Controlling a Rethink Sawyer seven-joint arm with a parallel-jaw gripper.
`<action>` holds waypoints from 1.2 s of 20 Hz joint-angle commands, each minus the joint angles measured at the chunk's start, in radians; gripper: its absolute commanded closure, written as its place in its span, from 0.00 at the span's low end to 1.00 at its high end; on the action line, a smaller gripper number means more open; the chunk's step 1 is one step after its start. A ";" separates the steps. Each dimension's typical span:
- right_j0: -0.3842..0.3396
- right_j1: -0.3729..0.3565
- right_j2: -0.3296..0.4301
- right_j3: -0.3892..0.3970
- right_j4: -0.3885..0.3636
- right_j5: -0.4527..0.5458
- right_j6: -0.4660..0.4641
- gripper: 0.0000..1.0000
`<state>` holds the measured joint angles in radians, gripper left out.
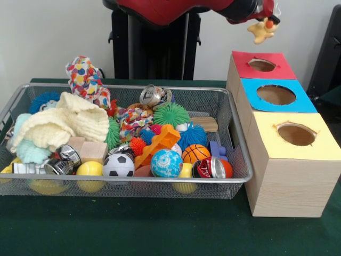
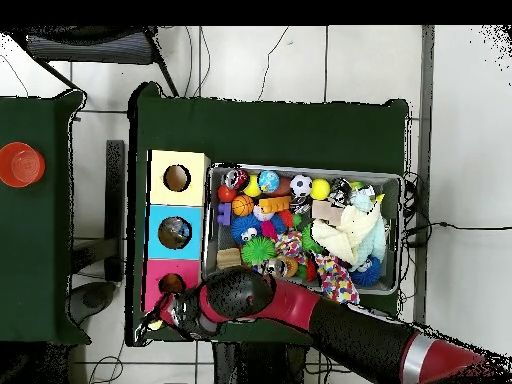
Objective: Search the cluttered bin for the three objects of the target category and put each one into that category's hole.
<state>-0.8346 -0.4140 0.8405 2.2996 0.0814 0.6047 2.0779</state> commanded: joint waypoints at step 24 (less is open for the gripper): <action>0.034 0.084 -0.028 -0.286 -0.004 0.095 -0.033 1.00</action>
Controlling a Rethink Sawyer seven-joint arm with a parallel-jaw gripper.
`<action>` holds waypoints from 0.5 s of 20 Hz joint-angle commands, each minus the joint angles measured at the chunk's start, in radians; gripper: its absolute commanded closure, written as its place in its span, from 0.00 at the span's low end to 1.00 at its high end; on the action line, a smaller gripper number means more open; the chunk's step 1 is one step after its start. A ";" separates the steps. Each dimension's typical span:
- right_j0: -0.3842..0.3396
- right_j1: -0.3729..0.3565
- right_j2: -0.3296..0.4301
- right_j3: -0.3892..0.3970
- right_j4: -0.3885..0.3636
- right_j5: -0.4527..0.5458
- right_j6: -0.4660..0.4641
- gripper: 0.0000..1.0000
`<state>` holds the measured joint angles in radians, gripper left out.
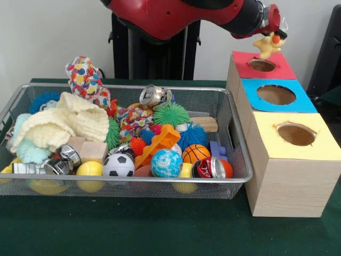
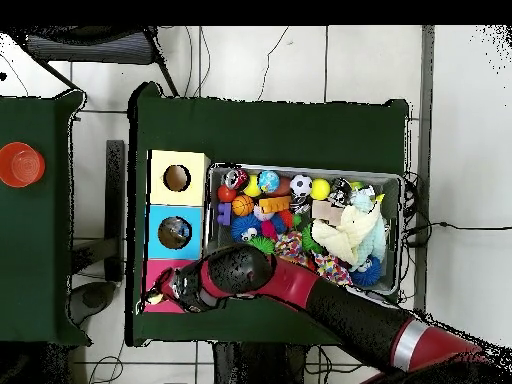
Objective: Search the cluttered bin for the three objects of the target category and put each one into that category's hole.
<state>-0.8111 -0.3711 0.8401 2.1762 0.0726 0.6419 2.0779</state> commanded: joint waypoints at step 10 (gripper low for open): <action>0.009 0.058 -0.047 -0.178 -0.029 0.053 -0.063 1.00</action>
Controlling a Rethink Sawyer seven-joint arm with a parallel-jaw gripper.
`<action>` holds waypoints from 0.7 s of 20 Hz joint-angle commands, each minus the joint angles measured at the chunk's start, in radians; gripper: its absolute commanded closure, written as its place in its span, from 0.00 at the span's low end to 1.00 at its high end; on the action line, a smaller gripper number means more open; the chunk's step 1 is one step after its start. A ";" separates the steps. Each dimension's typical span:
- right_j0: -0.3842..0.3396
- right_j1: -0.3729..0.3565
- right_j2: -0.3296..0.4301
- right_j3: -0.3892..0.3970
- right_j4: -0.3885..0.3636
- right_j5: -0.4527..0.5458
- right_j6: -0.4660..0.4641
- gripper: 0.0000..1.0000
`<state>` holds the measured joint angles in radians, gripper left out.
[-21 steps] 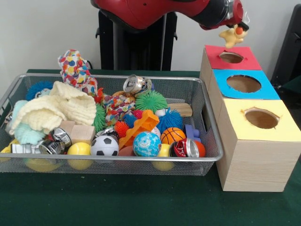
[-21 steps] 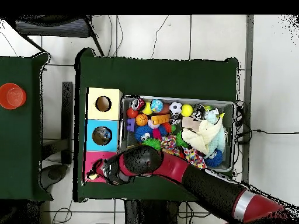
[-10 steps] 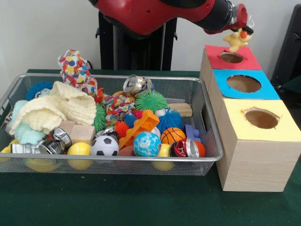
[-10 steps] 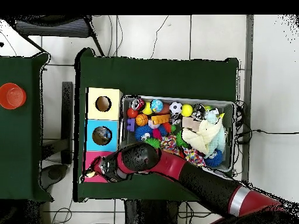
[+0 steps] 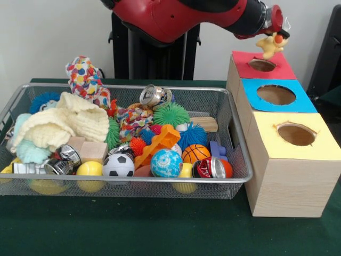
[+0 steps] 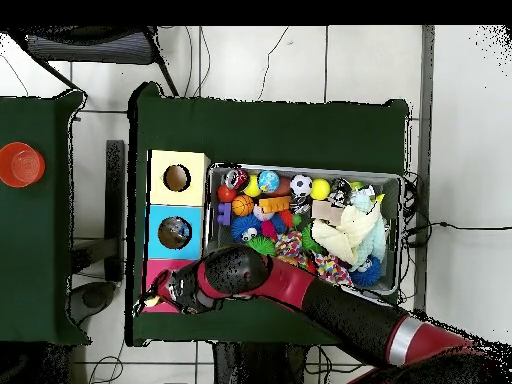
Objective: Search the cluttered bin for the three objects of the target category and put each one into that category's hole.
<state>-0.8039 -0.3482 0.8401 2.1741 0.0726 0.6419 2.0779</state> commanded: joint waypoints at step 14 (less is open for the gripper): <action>-0.010 0.045 -0.028 -0.182 -0.057 0.032 -0.073 1.00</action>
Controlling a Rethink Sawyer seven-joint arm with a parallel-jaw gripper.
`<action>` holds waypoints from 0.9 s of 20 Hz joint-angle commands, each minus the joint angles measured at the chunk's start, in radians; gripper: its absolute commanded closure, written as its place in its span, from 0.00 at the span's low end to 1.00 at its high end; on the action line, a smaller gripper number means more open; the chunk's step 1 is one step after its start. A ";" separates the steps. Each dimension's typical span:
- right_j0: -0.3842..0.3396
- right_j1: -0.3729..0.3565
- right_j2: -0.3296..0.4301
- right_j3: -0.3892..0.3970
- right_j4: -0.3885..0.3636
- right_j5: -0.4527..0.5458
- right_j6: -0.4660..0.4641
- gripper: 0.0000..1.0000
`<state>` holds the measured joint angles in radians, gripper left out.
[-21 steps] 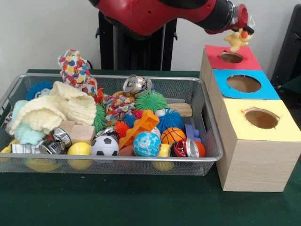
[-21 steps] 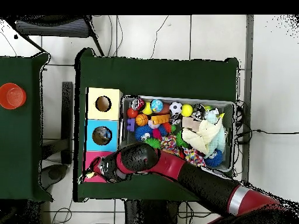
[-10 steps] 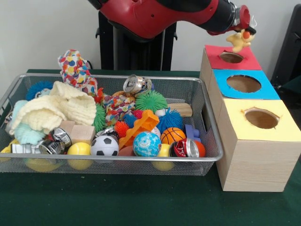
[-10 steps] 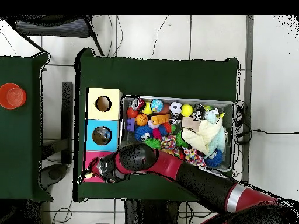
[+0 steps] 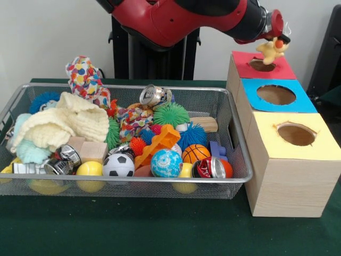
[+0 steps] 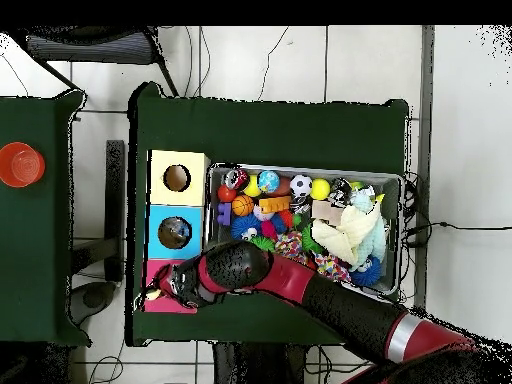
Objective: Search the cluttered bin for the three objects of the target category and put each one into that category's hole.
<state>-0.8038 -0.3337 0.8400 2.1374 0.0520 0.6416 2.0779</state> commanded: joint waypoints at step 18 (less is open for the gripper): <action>0.032 -0.002 -0.072 -0.180 -0.046 0.135 -0.042 0.00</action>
<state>-0.7895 -0.3340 0.8400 2.1266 0.0284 0.6621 2.0779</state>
